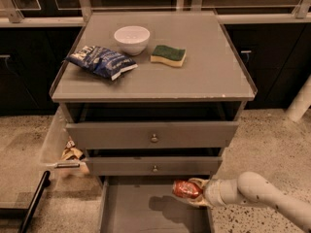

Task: Place coke can into bottom drawer

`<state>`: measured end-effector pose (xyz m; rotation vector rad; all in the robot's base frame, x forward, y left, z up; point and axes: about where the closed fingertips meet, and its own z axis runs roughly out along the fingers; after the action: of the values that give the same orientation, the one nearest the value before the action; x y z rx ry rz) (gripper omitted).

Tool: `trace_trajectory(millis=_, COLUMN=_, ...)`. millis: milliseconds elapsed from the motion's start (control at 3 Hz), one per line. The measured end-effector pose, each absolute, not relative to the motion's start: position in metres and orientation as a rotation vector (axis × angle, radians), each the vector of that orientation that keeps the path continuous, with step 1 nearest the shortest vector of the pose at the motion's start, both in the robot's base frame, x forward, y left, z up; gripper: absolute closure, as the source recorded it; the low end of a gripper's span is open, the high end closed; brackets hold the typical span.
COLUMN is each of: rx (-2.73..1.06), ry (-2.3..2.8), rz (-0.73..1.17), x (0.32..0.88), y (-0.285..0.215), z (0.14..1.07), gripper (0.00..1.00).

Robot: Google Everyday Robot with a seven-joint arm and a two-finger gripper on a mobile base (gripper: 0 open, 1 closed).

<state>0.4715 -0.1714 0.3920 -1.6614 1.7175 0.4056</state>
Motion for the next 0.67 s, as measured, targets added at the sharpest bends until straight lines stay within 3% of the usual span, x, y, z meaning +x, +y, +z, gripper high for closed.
trace_trajectory(millis=667, rx=-1.687, ry=1.655, rz=0.414, x=0.4734, y=-0.1649, z=0.3490, gripper=1.00)
